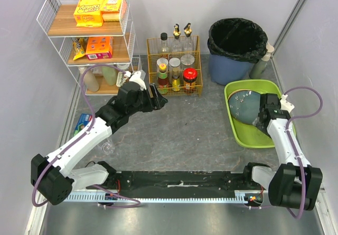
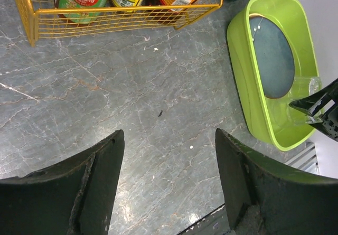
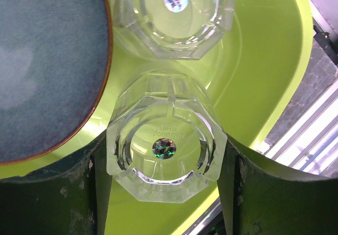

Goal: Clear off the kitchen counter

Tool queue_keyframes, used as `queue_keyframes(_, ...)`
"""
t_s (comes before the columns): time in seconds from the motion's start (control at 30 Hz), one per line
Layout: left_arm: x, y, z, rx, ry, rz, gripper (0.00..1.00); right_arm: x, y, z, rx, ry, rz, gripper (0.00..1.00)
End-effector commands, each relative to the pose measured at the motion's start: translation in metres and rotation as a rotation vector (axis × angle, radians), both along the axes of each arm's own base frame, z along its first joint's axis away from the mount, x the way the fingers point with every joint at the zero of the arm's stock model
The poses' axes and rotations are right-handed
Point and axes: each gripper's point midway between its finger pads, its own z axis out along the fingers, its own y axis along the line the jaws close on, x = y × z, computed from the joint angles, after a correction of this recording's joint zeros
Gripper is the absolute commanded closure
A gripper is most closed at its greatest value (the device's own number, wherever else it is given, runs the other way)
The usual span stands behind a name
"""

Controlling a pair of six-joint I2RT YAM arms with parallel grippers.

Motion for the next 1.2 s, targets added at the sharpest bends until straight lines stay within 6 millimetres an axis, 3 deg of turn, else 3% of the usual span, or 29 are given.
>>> queue_keyframes(0.0, 0.005, 0.005, 0.042, -0.025, -0.109, -0.002, 0.25, 0.016, -0.022, 0.009, -0.054, -0.071, -0.039, 0.70)
queue_keyframes(0.13, 0.003, 0.012, 0.044, -0.010, -0.113, 0.021, 0.25, 0.013, -0.022, 0.003, -0.032, -0.072, -0.038, 0.56)
queue_keyframes(0.33, 0.000, 0.022, 0.044, 0.025, -0.095, 0.049, 0.25, 0.015, -0.017, 0.000, 0.000, -0.078, -0.024, 0.02)
queue_keyframes(0.57, -0.006, 0.041, 0.047, 0.083, -0.075, 0.091, 0.22, 0.023, -0.014, 0.022, 0.005, -0.159, -0.012, 0.02)
queue_keyframes(0.77, -0.020, 0.067, 0.041, 0.172, -0.019, 0.153, 0.20, 0.039, -0.007, 0.065, 0.018, -0.250, 0.069, 0.02)
queue_keyframes(0.97, -0.045, 0.112, 0.020, 0.319, 0.113, 0.294, 0.19, 0.083, 0.047, 0.125, 0.147, -0.561, 0.439, 0.02)
queue_keyframes(1.17, -0.065, 0.150, -0.001, 0.406, 0.184, 0.444, 0.19, 0.097, 0.097, 0.127, 0.346, -0.593, 0.678, 0.02)
